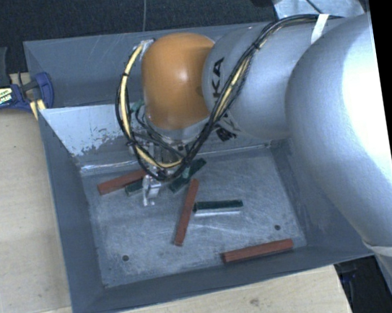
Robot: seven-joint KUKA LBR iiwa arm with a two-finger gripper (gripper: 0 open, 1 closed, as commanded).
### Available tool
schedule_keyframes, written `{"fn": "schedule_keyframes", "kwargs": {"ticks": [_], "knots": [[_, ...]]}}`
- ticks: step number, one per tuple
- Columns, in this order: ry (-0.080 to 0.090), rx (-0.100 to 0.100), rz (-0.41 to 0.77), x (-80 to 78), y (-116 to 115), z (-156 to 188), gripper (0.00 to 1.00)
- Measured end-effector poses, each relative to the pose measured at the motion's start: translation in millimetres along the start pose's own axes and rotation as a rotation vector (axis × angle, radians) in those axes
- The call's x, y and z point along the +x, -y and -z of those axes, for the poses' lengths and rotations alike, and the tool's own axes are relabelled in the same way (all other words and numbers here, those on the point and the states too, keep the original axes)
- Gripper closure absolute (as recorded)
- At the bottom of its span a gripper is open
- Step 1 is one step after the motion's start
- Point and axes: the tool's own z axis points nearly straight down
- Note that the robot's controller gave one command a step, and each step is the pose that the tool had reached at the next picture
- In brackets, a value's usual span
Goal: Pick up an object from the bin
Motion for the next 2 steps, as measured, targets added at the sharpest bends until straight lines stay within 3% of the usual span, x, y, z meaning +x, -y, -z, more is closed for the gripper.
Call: {"fn": "schedule_keyframes", "kwargs": {"ticks": [1,2], "knots": [[0.002,0.000,0.067,2.1,9,-4,0.00],[0.002,0.000,-0.032,3.4,26,-41,0.00]]}}
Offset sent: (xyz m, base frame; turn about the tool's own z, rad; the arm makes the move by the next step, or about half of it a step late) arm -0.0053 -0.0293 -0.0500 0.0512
